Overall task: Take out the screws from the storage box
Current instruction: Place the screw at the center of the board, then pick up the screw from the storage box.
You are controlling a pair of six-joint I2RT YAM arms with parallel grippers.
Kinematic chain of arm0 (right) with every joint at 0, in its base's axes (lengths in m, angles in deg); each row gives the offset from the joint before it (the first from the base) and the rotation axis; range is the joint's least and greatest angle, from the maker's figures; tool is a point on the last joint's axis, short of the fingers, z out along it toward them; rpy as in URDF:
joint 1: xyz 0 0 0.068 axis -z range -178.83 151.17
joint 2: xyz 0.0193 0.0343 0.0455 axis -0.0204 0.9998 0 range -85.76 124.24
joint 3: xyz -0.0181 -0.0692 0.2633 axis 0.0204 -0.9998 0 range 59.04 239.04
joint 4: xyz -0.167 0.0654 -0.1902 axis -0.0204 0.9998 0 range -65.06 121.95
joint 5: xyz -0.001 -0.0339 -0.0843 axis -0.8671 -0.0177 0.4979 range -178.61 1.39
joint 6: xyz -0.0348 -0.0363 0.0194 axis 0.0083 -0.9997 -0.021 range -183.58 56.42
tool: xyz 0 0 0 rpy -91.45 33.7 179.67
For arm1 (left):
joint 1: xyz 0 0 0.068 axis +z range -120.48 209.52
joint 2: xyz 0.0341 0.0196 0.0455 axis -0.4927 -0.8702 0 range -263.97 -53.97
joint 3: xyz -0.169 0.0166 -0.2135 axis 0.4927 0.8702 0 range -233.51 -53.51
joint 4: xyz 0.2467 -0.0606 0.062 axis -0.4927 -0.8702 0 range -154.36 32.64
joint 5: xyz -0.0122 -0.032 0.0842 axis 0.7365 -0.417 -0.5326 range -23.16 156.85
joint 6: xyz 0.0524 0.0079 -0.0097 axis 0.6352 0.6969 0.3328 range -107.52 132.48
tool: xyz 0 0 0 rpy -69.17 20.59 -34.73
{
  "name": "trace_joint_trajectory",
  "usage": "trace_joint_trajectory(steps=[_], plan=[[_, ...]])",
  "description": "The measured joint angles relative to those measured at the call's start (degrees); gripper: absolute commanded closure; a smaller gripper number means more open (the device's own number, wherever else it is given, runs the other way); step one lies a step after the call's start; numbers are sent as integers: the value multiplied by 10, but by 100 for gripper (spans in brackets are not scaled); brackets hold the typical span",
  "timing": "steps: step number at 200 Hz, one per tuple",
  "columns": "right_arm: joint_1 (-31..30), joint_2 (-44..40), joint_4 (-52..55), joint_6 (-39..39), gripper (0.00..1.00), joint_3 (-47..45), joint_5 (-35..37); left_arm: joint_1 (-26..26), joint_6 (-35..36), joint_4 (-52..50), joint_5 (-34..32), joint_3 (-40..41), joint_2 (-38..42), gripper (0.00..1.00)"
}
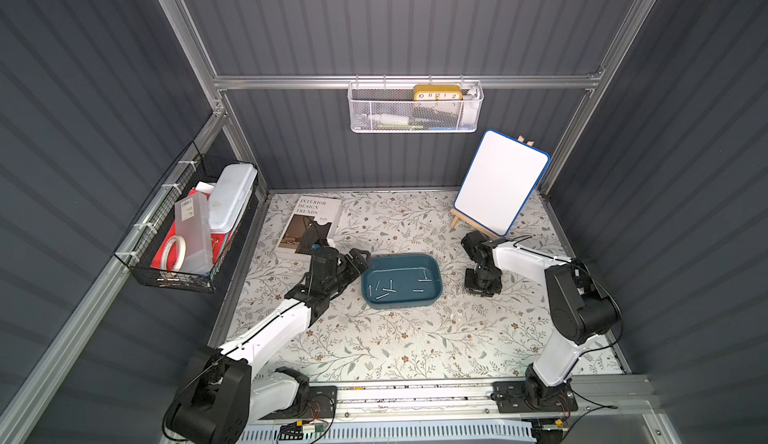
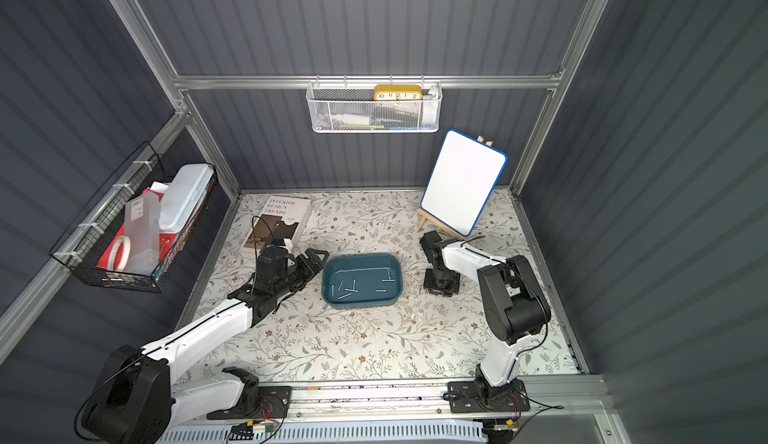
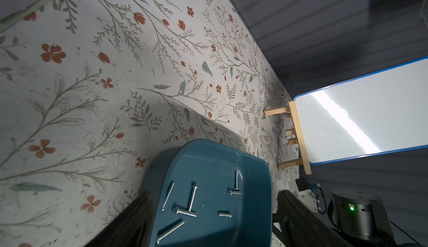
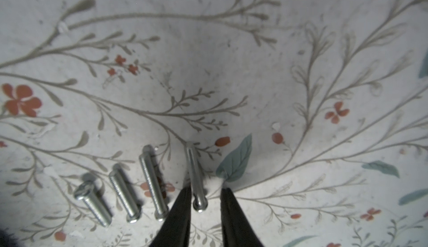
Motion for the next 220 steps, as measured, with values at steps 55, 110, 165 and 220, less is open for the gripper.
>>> trace_joint_trajectory(steps=[55,110,165,220], plan=[[-11,-64,33,-13,67,40,-28,0,6,9,-3,9,19,12],[-114,-108,28,-2,65,138,-38,0,13,33,-3,22,33,10],[-233,114,82,1,67,391,5,0,17,38,-3,22,33,6],[-228,173,123,11,69,400,37,0,17,39,-3,21,33,5]])
